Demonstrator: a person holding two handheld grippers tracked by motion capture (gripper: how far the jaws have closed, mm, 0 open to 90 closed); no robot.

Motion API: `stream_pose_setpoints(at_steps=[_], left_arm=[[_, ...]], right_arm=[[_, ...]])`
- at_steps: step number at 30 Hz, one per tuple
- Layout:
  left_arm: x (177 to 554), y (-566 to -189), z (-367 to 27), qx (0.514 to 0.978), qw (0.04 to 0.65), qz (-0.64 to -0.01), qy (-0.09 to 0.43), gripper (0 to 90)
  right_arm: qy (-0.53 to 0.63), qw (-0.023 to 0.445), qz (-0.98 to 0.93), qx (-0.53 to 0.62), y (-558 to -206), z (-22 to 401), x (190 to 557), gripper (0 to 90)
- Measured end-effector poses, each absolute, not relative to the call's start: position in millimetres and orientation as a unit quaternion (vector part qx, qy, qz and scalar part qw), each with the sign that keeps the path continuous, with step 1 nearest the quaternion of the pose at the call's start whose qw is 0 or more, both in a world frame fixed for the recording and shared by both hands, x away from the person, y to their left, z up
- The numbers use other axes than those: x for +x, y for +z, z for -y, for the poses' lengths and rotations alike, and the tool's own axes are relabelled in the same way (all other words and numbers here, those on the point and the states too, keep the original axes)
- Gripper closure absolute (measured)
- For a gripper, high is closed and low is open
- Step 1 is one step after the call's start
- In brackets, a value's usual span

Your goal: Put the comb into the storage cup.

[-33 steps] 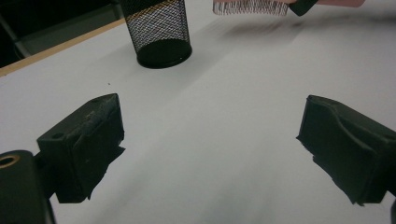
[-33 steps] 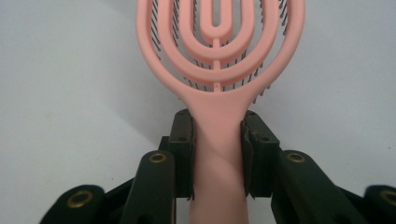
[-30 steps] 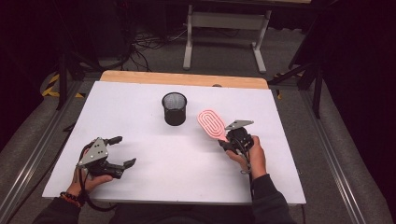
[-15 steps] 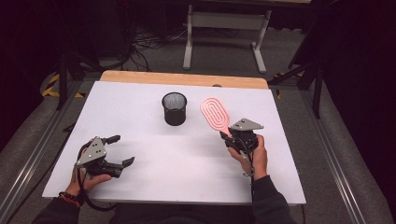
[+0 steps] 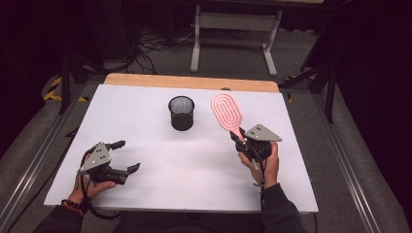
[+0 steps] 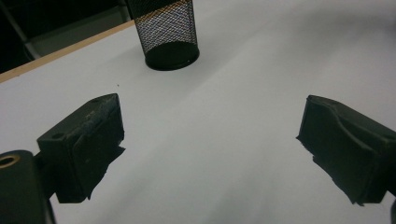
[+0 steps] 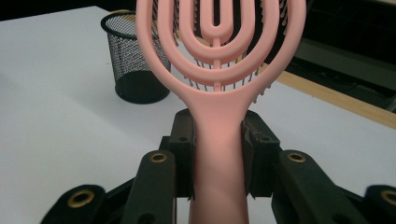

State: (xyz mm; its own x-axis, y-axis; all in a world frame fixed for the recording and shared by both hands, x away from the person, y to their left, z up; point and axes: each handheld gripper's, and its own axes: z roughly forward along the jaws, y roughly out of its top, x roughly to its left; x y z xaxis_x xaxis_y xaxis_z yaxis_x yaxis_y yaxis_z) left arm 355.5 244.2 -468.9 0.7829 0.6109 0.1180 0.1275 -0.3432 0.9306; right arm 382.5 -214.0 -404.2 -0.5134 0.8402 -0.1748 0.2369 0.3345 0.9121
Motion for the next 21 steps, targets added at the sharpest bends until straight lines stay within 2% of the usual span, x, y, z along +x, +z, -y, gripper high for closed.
stream_pose_setpoints(at_steps=[16, 21], left_arm=[[360.6, -462.2, -239.6, 0.773, 0.542, -0.244, 0.221, 7.8], [367.7, -455.3, -233.1, 0.768, 0.555, -0.246, 0.204, 8.0]], right_arm=[[0.482, 0.356, -0.73, 0.329, -408.1, 198.5, 372.2, 69.2], [0.486, 0.358, -0.73, 0.319, -409.8, 191.6, 369.5, 69.2]])
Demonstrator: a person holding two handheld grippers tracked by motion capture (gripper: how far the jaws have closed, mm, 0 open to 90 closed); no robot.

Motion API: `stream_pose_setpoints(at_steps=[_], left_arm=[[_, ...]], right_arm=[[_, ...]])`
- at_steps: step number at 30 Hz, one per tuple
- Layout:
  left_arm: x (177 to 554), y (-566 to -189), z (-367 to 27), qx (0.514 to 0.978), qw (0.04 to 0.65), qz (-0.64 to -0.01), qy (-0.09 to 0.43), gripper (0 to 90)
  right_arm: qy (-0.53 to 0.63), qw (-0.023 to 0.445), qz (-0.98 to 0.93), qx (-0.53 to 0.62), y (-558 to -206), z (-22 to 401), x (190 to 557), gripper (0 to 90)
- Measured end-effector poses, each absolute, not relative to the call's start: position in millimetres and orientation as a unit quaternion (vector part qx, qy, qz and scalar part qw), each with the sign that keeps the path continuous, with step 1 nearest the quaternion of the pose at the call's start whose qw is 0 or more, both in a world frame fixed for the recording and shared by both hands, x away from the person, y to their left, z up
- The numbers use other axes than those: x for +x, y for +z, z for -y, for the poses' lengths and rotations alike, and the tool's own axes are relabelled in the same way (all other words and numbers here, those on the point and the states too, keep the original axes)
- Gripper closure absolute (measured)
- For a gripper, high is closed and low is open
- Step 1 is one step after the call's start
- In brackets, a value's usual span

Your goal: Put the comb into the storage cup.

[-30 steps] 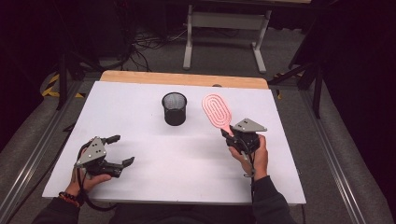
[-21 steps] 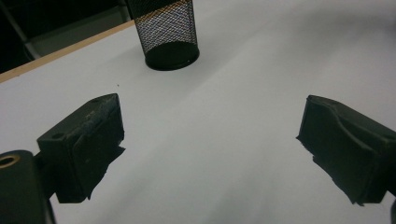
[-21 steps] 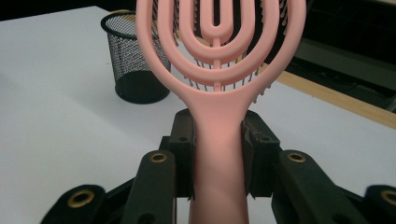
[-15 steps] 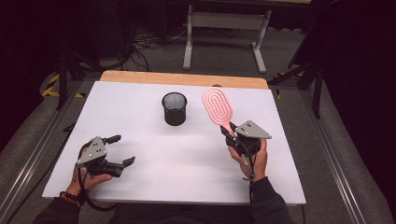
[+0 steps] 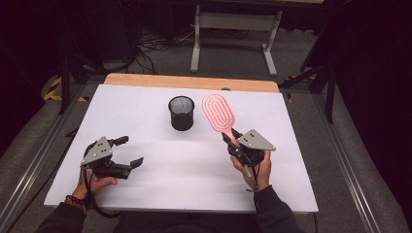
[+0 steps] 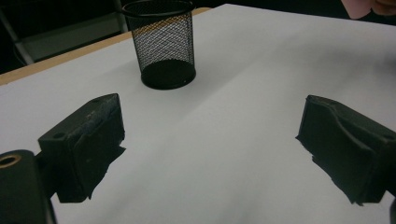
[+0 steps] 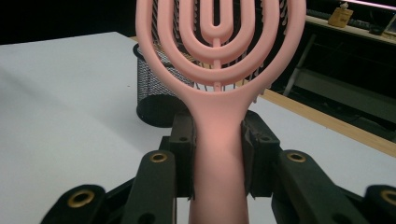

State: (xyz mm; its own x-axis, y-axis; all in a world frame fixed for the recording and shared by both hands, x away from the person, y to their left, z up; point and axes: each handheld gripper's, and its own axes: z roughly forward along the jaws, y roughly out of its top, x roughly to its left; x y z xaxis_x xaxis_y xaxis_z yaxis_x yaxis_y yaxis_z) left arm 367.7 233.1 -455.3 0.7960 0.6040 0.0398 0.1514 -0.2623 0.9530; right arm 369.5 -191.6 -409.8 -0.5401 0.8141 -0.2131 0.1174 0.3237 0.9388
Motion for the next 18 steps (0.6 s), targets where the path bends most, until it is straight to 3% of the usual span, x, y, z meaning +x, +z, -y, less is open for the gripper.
stream_pose_setpoints(at_steps=[18], left_arm=[[390.8, -415.8, -156.9, 0.749, 0.623, -0.195, 0.113, 10.3]], right_arm=[[0.493, 0.361, -0.746, 0.266, -420.7, 156.1, 355.7, 69.2]])
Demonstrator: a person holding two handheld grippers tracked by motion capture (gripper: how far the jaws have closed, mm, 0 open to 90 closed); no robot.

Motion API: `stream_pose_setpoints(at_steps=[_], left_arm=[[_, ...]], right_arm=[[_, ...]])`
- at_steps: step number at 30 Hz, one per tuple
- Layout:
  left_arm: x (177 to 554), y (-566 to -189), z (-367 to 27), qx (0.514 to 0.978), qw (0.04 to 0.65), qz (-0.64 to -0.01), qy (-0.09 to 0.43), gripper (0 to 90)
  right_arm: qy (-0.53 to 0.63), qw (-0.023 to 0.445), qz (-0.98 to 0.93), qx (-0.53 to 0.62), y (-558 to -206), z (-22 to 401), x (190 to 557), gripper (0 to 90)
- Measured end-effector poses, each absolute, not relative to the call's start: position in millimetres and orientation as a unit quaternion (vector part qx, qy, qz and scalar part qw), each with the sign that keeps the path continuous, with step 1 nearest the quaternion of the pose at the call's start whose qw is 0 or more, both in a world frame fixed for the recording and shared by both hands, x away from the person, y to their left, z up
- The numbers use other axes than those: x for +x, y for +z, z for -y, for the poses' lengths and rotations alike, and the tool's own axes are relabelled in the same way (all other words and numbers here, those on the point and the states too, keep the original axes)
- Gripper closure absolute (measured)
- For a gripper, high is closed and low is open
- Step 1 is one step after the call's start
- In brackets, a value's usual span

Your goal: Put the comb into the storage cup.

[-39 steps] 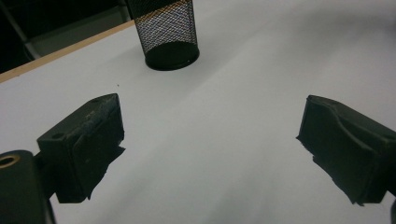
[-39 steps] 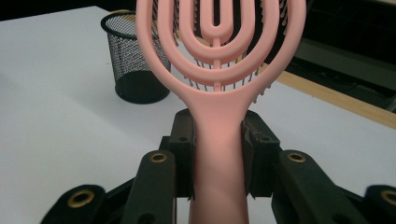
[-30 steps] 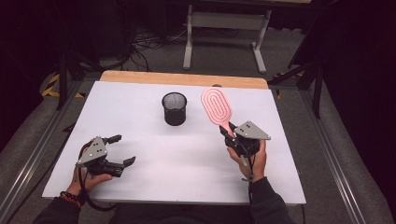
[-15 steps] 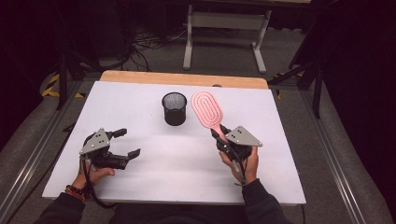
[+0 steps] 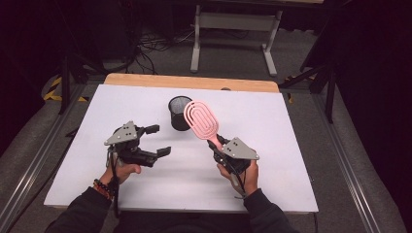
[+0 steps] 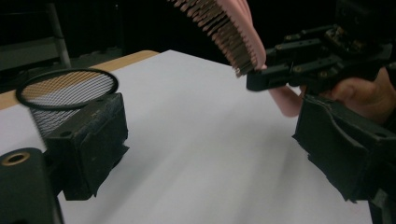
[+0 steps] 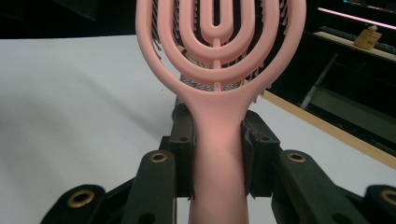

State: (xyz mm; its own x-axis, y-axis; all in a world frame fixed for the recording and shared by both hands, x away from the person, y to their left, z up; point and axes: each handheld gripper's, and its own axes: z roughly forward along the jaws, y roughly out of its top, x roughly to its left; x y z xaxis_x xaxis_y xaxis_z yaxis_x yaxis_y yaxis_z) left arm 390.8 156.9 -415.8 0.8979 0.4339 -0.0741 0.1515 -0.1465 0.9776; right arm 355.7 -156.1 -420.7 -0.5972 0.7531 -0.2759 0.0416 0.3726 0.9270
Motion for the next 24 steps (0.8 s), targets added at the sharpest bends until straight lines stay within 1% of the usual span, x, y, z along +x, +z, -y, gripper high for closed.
stream_pose_setpoints(at_steps=[10, 17, 24], left_arm=[[395.3, -415.4, -120.0, 0.749, 0.628, -0.189, 0.098, 12.3], [399.5, -416.2, -109.2, 0.737, 0.643, -0.195, 0.072, 14.5], [401.1, -416.8, -108.9, 0.718, 0.662, -0.207, 0.059, 27.1]], right_arm=[[0.492, 0.355, -0.757, 0.241, -428.1, 140.5, 350.2, 69.2], [0.489, 0.353, -0.766, 0.224, -434.3, 130.0, 346.6, 69.1], [0.488, 0.351, -0.769, 0.216, -438.5, 123.1, 344.7, 69.2]])
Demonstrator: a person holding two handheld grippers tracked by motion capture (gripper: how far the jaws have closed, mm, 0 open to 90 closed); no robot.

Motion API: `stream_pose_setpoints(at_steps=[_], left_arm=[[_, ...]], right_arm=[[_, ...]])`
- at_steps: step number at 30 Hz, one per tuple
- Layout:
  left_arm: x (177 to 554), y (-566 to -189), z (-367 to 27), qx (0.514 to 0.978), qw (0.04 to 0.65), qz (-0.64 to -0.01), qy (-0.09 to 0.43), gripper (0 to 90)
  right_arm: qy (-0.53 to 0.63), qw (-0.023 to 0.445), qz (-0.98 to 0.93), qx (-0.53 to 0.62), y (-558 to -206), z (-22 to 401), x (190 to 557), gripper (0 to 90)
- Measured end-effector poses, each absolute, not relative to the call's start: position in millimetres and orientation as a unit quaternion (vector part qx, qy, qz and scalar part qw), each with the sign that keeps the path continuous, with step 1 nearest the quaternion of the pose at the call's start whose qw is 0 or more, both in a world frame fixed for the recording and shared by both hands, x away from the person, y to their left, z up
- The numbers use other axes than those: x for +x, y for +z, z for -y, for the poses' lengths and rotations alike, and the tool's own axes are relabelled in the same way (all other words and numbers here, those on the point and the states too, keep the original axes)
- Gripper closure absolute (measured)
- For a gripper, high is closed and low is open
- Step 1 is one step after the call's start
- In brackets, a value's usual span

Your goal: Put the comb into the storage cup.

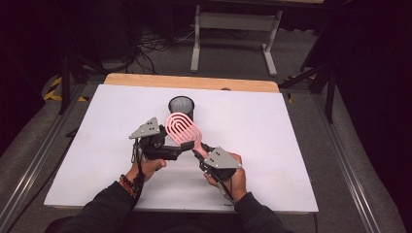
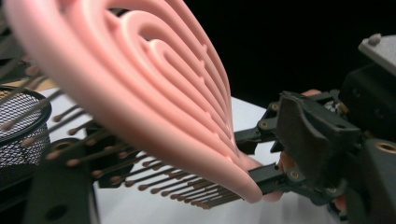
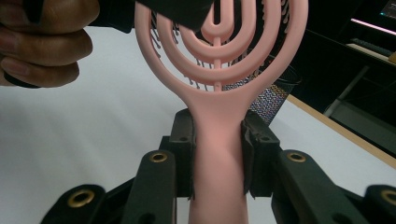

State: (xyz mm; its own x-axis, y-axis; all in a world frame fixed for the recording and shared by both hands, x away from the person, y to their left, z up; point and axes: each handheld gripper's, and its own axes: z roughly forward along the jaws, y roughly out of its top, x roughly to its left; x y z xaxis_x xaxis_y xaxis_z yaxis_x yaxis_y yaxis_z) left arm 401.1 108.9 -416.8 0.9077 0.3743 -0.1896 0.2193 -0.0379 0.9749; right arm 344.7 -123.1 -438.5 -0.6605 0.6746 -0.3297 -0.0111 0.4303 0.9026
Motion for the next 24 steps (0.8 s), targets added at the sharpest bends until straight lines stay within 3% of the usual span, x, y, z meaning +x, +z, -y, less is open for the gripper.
stream_pose_setpoints(at_steps=[3, 8, 24], left_arm=[[402.6, -416.7, -111.4, 0.708, 0.671, -0.216, 0.053, 34.6], [403.6, -415.4, -114.2, 0.691, 0.688, -0.217, 0.042, 55.1], [389.6, -393.4, -104.6, 0.701, 0.69, -0.164, 0.074, 61.9]], right_arm=[[0.486, 0.355, -0.769, 0.215, -439.4, 122.5, 344.5, 69.3], [0.481, 0.36, -0.769, 0.216, -440.9, 121.2, 344.7, 69.4], [0.491, 0.353, -0.769, 0.207, -441.7, 118.4, 342.2, 66.5]])
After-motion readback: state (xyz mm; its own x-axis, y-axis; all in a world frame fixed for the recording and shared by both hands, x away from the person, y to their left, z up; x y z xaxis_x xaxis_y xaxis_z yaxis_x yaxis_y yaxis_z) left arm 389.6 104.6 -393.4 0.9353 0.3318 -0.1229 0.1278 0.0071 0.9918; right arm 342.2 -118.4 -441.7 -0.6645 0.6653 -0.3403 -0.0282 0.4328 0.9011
